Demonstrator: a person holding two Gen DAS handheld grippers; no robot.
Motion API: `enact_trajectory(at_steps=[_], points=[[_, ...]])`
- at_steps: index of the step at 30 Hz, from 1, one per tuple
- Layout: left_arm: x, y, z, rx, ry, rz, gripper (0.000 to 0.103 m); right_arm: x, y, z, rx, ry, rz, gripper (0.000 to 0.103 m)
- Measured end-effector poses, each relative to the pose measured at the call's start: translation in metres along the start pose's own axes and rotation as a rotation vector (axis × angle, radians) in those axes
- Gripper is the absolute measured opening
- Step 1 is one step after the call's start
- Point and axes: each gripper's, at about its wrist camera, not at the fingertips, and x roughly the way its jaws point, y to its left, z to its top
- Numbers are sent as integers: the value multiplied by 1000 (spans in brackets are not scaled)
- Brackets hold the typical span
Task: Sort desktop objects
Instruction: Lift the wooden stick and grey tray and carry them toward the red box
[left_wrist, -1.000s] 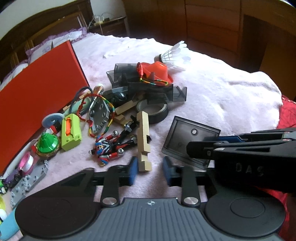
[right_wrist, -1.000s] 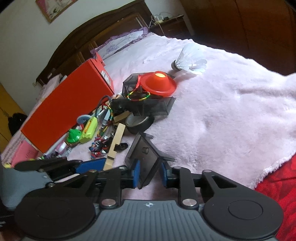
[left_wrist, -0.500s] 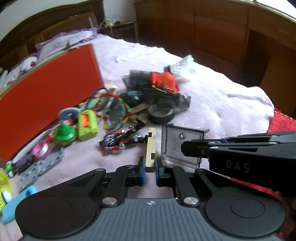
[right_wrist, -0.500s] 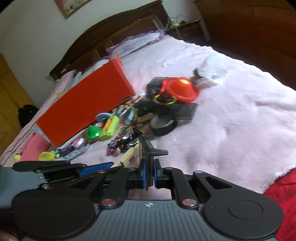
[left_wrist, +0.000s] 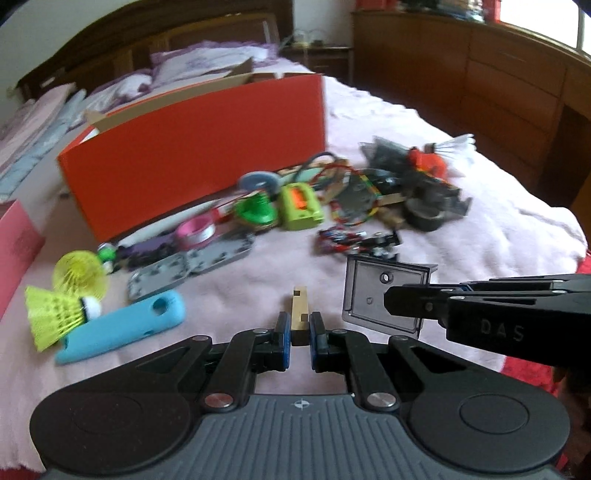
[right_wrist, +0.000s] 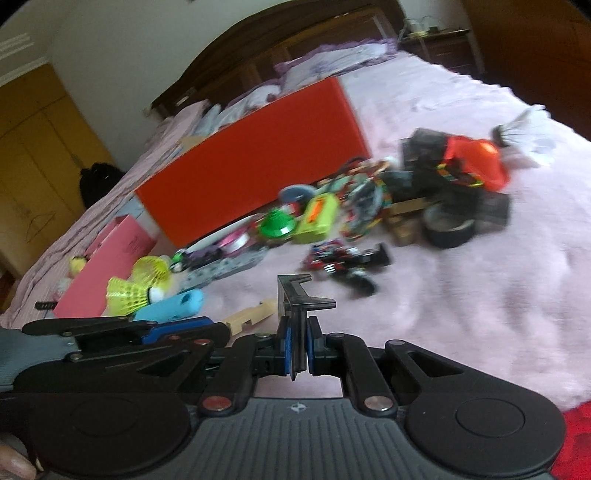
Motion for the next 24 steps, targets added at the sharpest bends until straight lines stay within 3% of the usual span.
enact_trajectory(at_steps=[3,11,16,24], points=[[2,10,-8,-11,14,27,12,7,11,-1,-24,24,8,9],[21,29,-21,-59,82,15,14,24,23,-5,-59,76,-13,10],[29,29,-17,-70,78,14,23,31,26,-7,-75,102,-31,24],[35,28,-16,-83,88,-4,30,35,22,-6,-55,110,-43,25]])
